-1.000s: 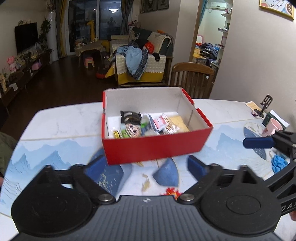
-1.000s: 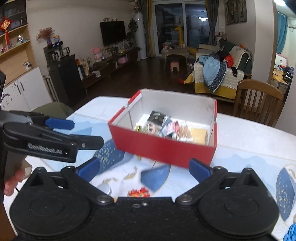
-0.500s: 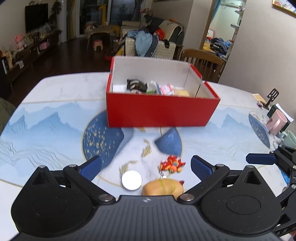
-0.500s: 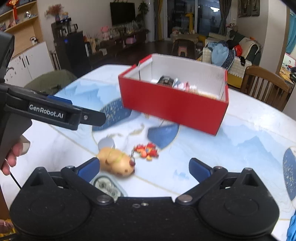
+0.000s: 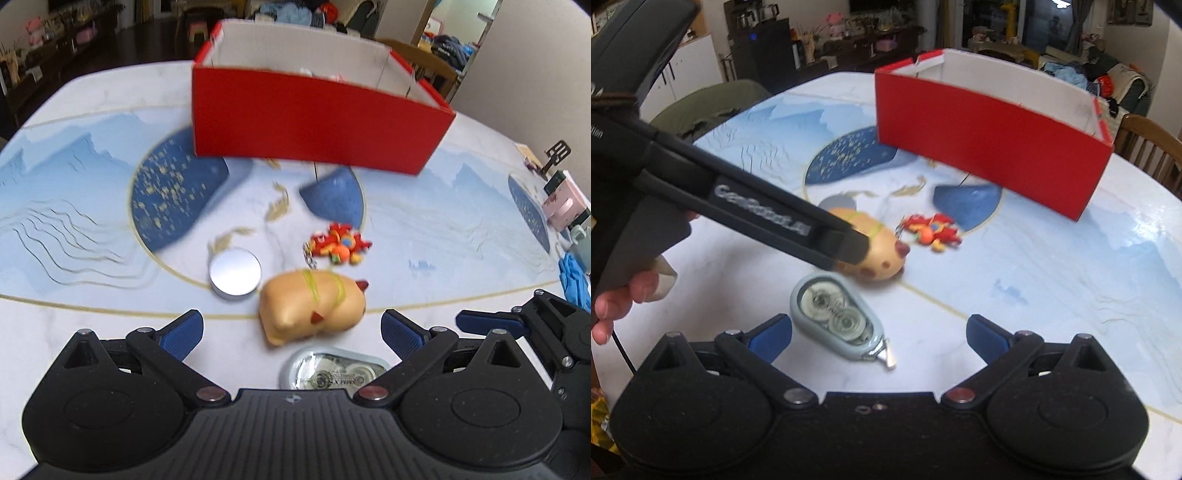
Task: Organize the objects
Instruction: 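Move the left gripper onto the yellow squishy toy while the right reaches the correction-tape roller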
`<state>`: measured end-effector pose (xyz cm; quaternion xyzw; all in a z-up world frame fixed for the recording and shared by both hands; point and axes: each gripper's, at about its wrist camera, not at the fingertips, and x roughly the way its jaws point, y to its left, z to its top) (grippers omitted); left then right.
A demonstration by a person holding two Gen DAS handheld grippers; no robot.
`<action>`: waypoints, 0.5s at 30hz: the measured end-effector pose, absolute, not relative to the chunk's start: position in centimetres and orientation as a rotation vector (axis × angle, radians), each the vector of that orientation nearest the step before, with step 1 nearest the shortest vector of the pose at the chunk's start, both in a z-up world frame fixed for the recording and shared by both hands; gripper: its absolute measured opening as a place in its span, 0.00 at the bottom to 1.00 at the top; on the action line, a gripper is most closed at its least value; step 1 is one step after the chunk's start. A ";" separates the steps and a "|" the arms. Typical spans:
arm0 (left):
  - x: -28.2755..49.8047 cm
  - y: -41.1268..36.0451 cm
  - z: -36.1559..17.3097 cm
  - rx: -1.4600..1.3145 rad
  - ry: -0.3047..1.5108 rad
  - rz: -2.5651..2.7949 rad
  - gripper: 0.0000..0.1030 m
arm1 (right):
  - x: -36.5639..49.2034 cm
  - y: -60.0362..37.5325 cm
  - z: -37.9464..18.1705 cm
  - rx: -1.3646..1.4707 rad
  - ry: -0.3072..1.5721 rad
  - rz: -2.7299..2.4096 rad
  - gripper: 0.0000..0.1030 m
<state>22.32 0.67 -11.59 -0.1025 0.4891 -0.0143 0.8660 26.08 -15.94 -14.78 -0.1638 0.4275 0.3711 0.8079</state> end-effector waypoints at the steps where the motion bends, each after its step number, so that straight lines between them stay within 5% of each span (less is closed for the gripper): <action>1: 22.4 0.4 -11.9 -0.212 1.029 -0.030 1.00 | 26.0 -15.8 -15.1 -0.357 0.921 0.799 0.98; 15: 24.4 -0.9 -14.3 -0.177 1.094 -0.001 1.00 | 25.3 -14.6 -17.8 -0.388 0.956 0.831 0.89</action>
